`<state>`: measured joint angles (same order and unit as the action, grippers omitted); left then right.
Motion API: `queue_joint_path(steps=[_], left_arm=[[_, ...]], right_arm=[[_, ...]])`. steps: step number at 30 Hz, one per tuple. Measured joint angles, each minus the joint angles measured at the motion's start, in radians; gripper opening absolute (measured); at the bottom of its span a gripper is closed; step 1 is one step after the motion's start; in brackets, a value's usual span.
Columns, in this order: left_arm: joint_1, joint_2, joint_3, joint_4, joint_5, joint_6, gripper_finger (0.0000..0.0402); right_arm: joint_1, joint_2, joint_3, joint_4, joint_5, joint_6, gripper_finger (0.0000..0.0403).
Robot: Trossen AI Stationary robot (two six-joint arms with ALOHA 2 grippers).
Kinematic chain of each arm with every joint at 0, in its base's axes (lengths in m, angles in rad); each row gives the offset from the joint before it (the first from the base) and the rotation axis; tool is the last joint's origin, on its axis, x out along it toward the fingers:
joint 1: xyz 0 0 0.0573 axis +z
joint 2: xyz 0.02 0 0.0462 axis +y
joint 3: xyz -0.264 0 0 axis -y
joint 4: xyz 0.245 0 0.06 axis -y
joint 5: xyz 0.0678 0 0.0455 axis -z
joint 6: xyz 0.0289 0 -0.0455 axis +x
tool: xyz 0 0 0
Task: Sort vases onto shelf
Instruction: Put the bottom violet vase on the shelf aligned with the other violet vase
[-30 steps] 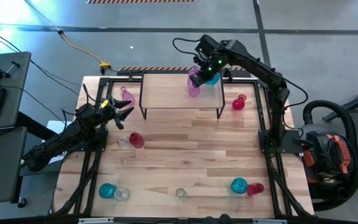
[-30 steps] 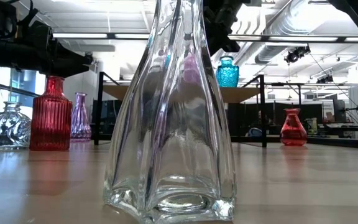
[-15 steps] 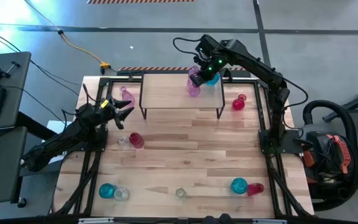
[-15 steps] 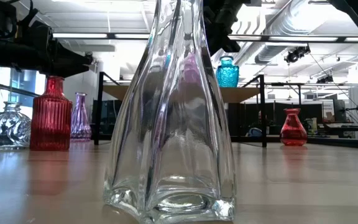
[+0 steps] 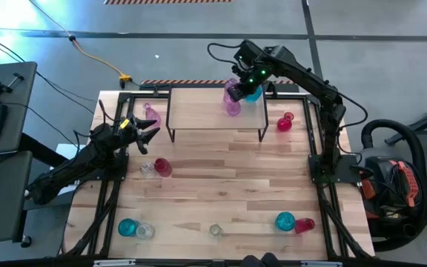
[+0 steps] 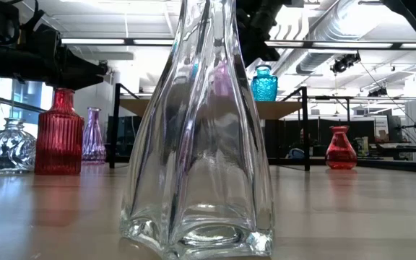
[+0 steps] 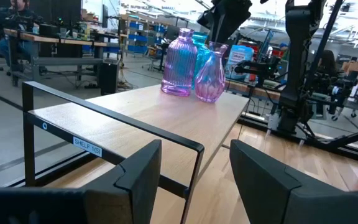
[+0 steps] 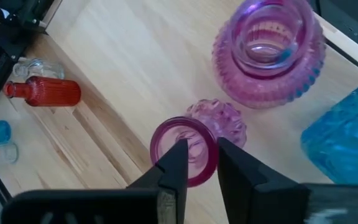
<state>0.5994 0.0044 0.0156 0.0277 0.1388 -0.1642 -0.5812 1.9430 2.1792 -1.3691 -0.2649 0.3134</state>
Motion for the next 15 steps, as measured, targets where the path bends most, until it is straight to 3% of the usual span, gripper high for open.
queue_joint_path(steps=[15], left_arm=[[0.000,0.000,0.000,0.000,0.000,0.000,0.0184]], right_arm=[[0.000,0.013,0.000,0.023,-0.020,0.000,0.0062]])
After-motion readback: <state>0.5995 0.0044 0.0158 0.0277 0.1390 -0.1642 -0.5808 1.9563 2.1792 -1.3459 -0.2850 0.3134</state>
